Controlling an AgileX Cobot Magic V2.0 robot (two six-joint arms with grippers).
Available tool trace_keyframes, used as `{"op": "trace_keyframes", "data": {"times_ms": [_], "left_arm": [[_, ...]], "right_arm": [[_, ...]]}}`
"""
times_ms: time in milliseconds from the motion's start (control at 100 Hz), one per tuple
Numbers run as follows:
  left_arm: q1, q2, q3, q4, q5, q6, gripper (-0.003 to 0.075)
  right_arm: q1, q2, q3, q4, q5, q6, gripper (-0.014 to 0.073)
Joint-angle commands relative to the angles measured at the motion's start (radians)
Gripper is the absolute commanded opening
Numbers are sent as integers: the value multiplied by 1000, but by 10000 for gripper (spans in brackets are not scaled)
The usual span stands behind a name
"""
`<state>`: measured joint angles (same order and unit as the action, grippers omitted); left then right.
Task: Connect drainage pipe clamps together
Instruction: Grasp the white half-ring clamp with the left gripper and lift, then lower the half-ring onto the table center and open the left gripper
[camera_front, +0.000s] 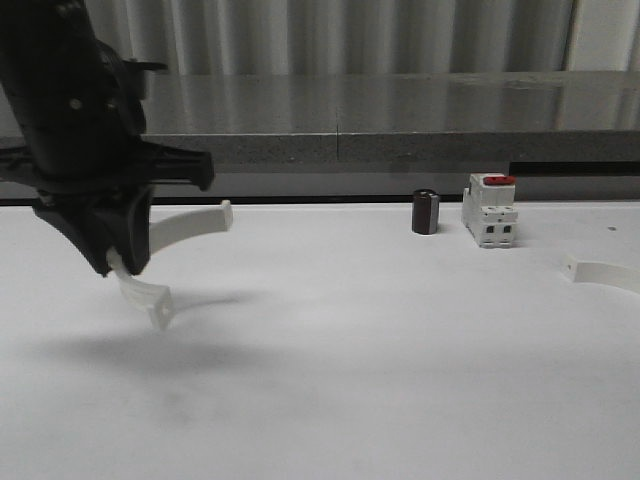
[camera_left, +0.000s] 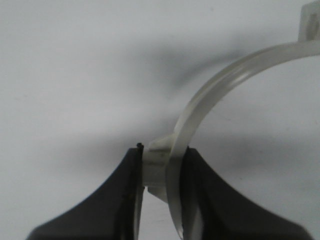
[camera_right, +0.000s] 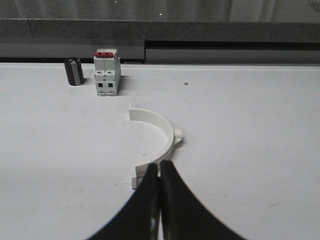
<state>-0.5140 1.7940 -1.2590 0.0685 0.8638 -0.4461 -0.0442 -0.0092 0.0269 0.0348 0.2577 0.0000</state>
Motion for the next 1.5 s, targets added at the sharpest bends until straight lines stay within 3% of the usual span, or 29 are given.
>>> {"op": "trace_keyframes", "data": {"times_ms": [0,330,770,910,1080,1130,1400,1490], "left_arm": [[-45,-7,-34,2,-22,-44,-20],[-153,146,-197,-20,-21,-106,-20],[-162,202,-268,-23,-10,-118,-8],[-160,202,-268,-16,-21,-116,143],[-160,202,-268,-5,-31,-115,487],[-160,202,-268,-3,-31,-115,547],[-160,147,-268,41,-74,-115,565],[-158,99,-268,63,-101,-106,513]], "right_arm": [[-6,-15,-15,1,-78,-6,-68],[-6,-15,-15,1,-78,-6,-68],[-6,-15,-15,1,-78,-6,-68],[-6,-15,-15,1,-78,-6,-68],[-6,-15,-15,1,-78,-6,-68],[-6,-15,-15,1,-78,-6,-68],[-6,-15,-15,1,-78,-6,-68],[-6,-15,-15,1,-78,-6,-68]]}}
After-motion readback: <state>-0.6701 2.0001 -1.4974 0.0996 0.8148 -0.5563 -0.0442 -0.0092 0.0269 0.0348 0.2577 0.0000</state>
